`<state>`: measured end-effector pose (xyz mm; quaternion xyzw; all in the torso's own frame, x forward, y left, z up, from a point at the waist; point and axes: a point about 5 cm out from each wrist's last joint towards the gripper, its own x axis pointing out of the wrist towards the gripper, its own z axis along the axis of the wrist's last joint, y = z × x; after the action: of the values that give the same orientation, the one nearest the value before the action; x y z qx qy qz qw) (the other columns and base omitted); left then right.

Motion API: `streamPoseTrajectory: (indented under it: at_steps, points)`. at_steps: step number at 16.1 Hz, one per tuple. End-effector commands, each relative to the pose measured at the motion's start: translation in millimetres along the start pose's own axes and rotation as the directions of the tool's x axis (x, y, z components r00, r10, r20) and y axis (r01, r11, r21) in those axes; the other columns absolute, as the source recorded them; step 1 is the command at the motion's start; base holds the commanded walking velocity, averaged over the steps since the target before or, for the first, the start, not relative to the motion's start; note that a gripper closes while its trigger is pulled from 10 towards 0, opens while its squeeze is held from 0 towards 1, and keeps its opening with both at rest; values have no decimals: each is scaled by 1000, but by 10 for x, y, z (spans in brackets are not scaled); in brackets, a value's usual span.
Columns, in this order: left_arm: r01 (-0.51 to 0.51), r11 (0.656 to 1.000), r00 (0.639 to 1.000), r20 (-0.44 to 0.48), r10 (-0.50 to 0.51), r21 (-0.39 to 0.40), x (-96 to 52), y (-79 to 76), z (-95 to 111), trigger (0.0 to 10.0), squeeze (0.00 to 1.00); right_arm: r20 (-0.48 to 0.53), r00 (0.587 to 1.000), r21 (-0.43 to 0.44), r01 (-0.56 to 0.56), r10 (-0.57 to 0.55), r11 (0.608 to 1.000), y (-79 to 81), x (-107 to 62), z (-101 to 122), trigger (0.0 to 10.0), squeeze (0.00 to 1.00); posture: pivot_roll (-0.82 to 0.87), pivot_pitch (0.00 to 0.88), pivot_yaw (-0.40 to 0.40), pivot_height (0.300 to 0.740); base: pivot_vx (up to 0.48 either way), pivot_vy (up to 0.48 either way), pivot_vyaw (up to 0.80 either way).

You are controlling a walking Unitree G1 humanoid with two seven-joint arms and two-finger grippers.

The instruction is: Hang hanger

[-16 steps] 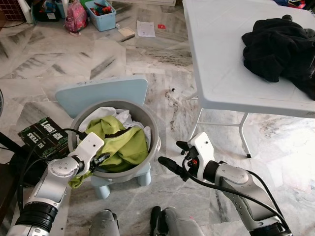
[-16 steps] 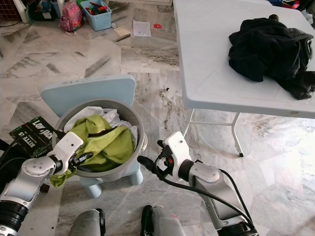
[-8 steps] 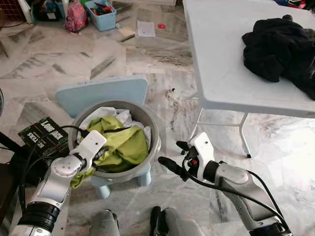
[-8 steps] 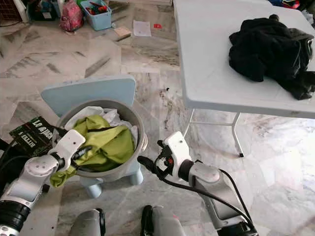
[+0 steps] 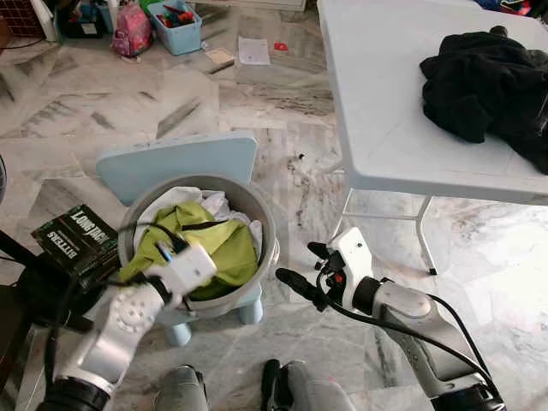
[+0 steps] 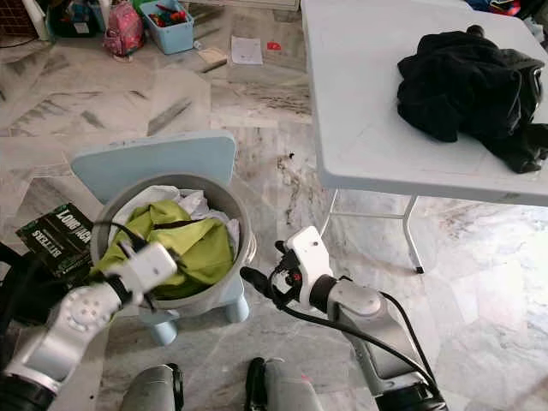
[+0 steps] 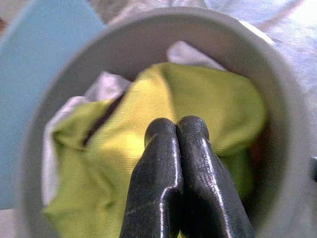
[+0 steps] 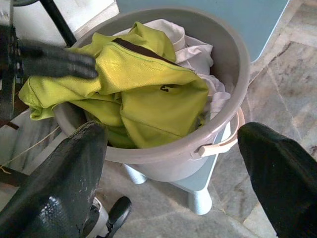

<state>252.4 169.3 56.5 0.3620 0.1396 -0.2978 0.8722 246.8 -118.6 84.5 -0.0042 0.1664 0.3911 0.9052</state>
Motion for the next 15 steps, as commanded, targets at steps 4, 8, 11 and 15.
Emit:
streamPoseTrajectory:
  at_steps: [4, 8, 11, 15]
  points:
    - [-117, 988, 993, -15, 116, -97, -22, 116, 10, 10000, 1000, -2, 1000, -14, 20, -20, 1000, -61, -26, 8, 10000, 0, -36, 143, -99, 740, 0, 0, 0]
    - [-208, 955, 977, -82, 194, -211, -60, 295, -144, 10000, 1000, -7, 1000, -15, 17, -17, 1000, -38, -26, -18, 10000, 0, -33, 142, -103, 740, 0, 0, 0]
    - [-186, 955, 978, -134, 158, -232, -12, 388, -299, 10000, 1000, -9, 1000, -23, 20, -20, 1000, -62, -47, -5, 10000, 0, -53, 145, -108, 740, 0, 0, 0]
    - [-201, 943, 975, -150, 165, -264, 40, 495, -318, 10000, 1000, -29, 999, -32, 32, -33, 999, -85, -151, -31, 10000, 0, -80, 151, -117, 740, 0, 0, 0]
